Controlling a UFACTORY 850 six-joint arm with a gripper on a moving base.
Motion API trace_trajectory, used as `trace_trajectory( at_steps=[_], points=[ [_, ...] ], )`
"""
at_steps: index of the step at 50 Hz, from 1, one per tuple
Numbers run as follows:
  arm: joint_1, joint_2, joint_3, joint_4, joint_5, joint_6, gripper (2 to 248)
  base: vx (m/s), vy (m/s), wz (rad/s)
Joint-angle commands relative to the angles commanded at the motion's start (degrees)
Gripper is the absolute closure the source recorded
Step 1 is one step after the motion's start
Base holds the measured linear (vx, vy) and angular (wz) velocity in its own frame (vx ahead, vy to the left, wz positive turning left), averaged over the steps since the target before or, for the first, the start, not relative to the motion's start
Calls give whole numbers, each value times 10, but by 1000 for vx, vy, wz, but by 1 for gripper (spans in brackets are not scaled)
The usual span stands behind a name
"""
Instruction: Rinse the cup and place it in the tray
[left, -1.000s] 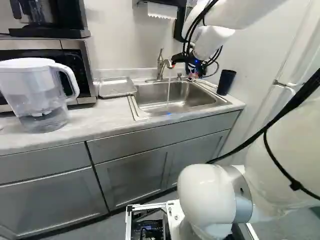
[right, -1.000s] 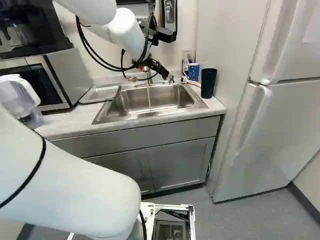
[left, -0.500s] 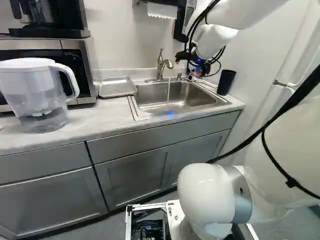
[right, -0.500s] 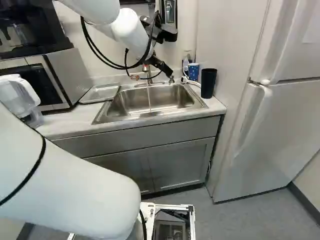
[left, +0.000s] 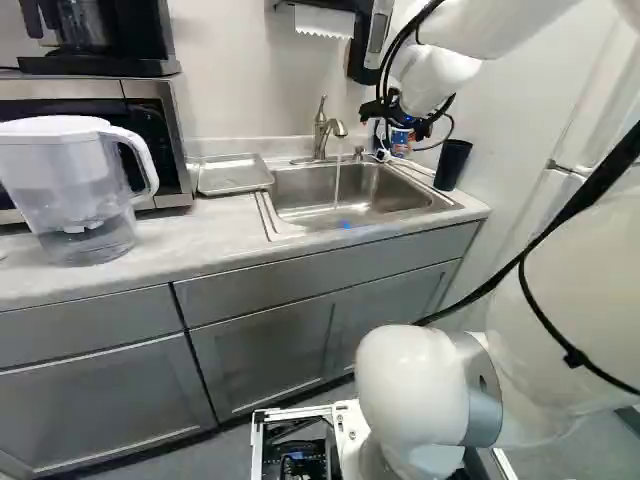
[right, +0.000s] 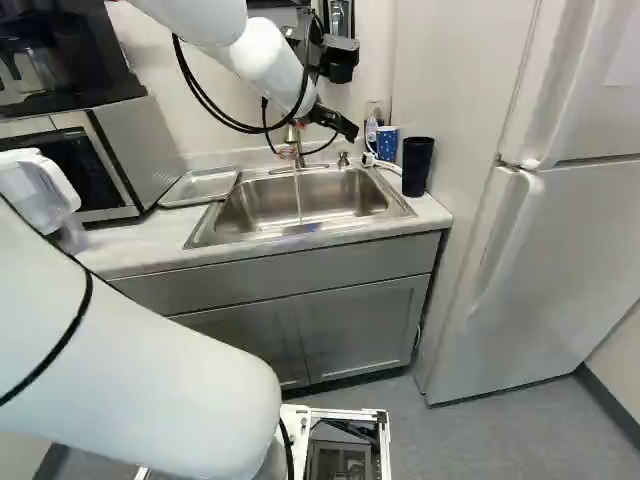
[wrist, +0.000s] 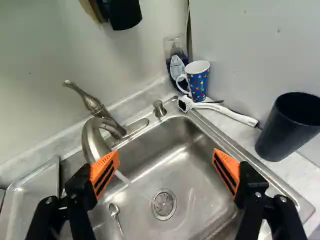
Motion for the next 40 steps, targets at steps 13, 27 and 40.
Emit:
trace_trajectory(
  at_steps=[13,27,40],
  points=[
    [-10,-12,4,25,38,-42,3,0,0,0],
    [-18,-26,8,51,83,-42,3,0,0,0],
    [-19,-36,15,75,125,-42,3,0,0,0]
  ],
)
